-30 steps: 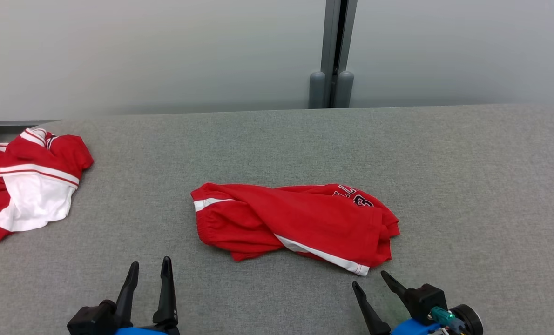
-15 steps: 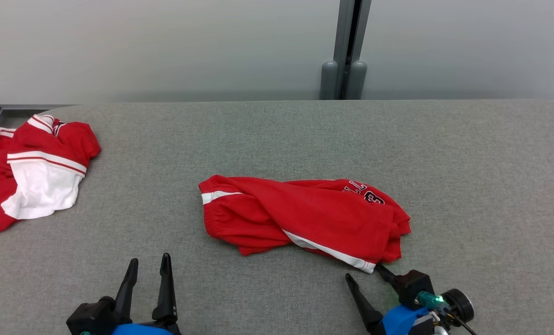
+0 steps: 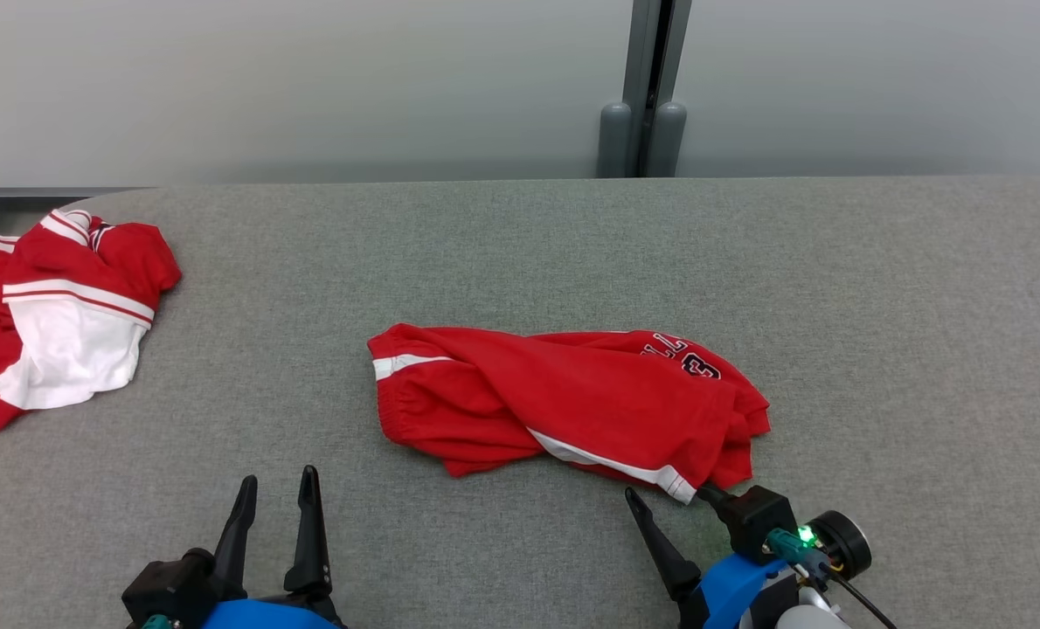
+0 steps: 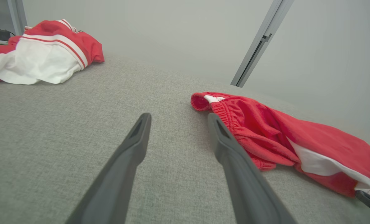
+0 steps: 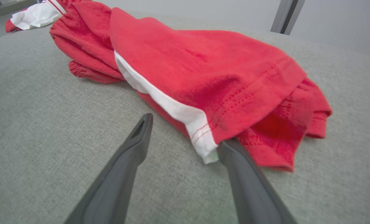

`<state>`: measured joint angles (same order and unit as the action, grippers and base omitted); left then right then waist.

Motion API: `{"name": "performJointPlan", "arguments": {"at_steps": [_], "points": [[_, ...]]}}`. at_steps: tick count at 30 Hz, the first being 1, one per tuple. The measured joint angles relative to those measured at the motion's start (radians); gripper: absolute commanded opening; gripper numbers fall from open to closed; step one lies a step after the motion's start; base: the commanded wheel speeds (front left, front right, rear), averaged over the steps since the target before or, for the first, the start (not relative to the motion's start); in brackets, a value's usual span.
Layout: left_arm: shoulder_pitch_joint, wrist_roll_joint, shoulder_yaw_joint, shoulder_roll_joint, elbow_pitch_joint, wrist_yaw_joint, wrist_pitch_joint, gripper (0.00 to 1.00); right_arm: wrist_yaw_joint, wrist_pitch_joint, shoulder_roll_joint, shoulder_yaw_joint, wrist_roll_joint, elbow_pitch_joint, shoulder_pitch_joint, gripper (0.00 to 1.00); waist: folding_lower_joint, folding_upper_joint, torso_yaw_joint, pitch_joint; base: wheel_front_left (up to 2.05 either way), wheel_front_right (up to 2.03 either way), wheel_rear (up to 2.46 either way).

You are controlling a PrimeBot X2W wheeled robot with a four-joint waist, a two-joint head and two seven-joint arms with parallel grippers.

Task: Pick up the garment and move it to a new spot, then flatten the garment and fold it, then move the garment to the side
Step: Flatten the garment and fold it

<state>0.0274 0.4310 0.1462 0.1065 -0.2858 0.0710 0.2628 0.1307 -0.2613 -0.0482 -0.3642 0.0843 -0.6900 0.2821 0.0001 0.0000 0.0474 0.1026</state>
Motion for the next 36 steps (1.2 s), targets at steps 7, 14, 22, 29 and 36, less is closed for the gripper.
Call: {"name": "performJointPlan", "arguments": {"at_steps": [7, 14, 22, 29, 36], "points": [[-0.012, -0.003, -0.003, -0.005, -0.007, 0.007, 0.0, 1.0, 0.0, 0.001, 0.0, 0.009, -0.039, -0.073, 0.03, 0.12, 0.0, 0.0, 0.008, 0.009, 0.0, 0.0, 0.0], [-0.013, -0.009, -0.015, -0.006, -0.006, 0.009, 0.0, 1.0, 0.0, 0.0, 0.0, 0.051, -0.036, -0.061, 0.041, 0.0, 0.0, 0.0, 0.002, 0.011, 0.0, 0.0, 0.0], [-0.091, -0.002, 0.021, 0.016, -0.015, 0.035, -0.045, 1.0, 0.0, 0.0, -0.001, 0.182, -0.112, 0.086, 0.005, 0.0, 0.0, 0.0, -0.024, 0.014, 0.0, 0.0, 0.0], [-0.222, 0.111, 0.077, 0.042, -0.076, 0.053, -0.245, 1.0, 0.0, 0.014, -0.001, 0.258, -0.201, 0.121, -0.026, 0.0, 0.0, 0.0001, -0.042, 0.027, 0.0, 0.0, 0.0], [-0.353, 0.204, 0.132, 0.073, -0.111, 0.055, -0.473, 1.0, 0.0, 0.023, -0.001, 0.262, -0.233, 0.133, -0.039, 0.0, 0.0, 0.0, -0.051, 0.048, 0.0, 0.0, 0.0]]}}
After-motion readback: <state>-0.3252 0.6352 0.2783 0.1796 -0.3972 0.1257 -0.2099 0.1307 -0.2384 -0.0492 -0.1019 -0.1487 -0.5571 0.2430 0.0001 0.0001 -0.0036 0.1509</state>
